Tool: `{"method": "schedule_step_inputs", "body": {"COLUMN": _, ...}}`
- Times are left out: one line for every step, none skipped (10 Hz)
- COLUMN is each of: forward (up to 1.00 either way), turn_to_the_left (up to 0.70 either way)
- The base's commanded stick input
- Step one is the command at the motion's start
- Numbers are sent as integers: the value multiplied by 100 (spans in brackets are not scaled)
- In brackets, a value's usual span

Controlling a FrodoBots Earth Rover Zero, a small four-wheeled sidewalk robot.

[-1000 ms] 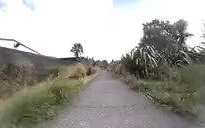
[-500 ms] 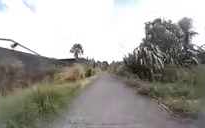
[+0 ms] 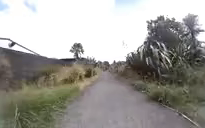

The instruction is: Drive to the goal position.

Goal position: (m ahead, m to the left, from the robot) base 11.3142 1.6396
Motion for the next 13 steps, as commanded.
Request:
{"method": "schedule_step_inputs", "body": {"forward": 100, "turn_to_the_left": 0}}
{"method": "schedule_step_inputs", "body": {"forward": 100, "turn_to_the_left": 0}}
{"method": "schedule_step_inputs", "body": {"forward": 100, "turn_to_the_left": 0}}
{"method": "schedule_step_inputs", "body": {"forward": 100, "turn_to_the_left": 0}}
{"method": "schedule_step_inputs", "body": {"forward": 100, "turn_to_the_left": 0}}
{"method": "schedule_step_inputs", "body": {"forward": 100, "turn_to_the_left": 0}}
{"method": "schedule_step_inputs", "body": {"forward": 100, "turn_to_the_left": 0}}
{"method": "schedule_step_inputs", "body": {"forward": 100, "turn_to_the_left": 0}}
{"method": "schedule_step_inputs", "body": {"forward": 100, "turn_to_the_left": 0}}
{"method": "schedule_step_inputs", "body": {"forward": 100, "turn_to_the_left": 0}}
{"method": "schedule_step_inputs", "body": {"forward": 100, "turn_to_the_left": 0}}
{"method": "schedule_step_inputs", "body": {"forward": 100, "turn_to_the_left": 0}}
{"method": "schedule_step_inputs", "body": {"forward": 100, "turn_to_the_left": 0}}
